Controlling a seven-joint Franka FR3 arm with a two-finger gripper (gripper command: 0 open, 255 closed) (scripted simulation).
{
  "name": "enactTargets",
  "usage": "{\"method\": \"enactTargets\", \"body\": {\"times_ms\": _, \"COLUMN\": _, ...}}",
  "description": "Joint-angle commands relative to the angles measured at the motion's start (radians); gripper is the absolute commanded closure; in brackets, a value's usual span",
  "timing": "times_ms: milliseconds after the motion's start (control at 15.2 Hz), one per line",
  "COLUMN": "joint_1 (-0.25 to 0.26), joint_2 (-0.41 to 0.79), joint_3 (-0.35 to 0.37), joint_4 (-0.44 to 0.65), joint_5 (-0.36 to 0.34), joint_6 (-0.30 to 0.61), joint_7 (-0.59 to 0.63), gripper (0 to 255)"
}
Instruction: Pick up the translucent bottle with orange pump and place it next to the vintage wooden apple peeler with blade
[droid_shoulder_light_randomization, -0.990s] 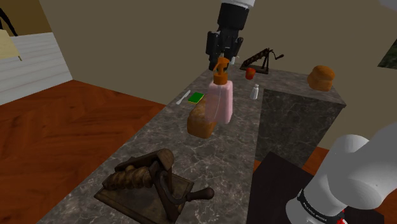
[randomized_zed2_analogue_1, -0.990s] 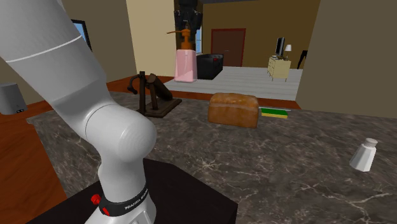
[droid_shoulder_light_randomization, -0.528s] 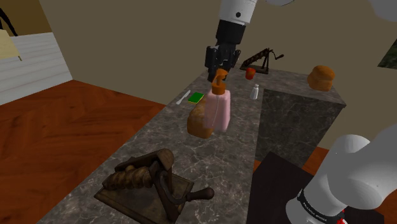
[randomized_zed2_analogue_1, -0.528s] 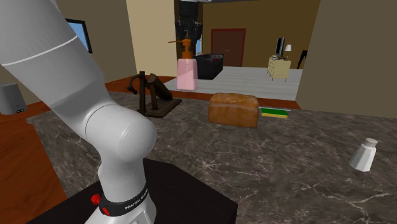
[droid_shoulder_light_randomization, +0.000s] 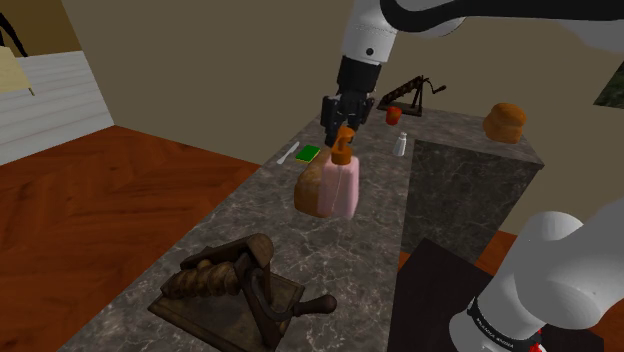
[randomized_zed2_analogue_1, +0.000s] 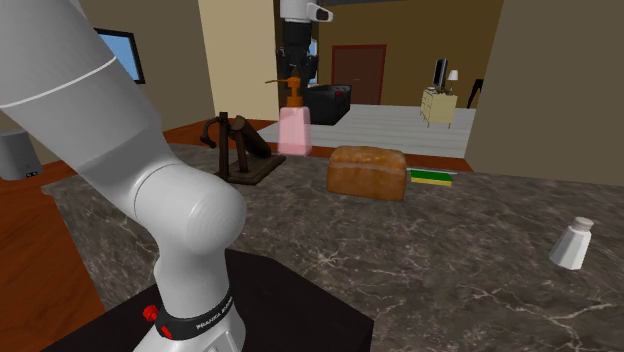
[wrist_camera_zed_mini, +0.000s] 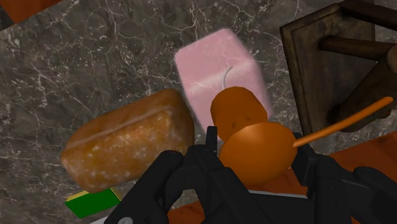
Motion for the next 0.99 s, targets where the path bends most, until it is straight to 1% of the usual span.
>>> {"method": "enactTargets", "body": {"times_ms": 0, "joint_1": 0.001, "joint_2": -0.006, "joint_3": 0.001, "joint_4": -0.036, "joint_5": 0.002, "joint_6": 0.030, "joint_7": -0.004, "gripper": 255}}
{"method": "enactTargets", "body": {"times_ms": 924, "joint_1": 0.005, "joint_2": -0.015, "joint_3": 0.011, "joint_4": -0.231, "joint_5": 0.016, "joint_6": 0.215, "joint_7": -0.029, "gripper": 255}}
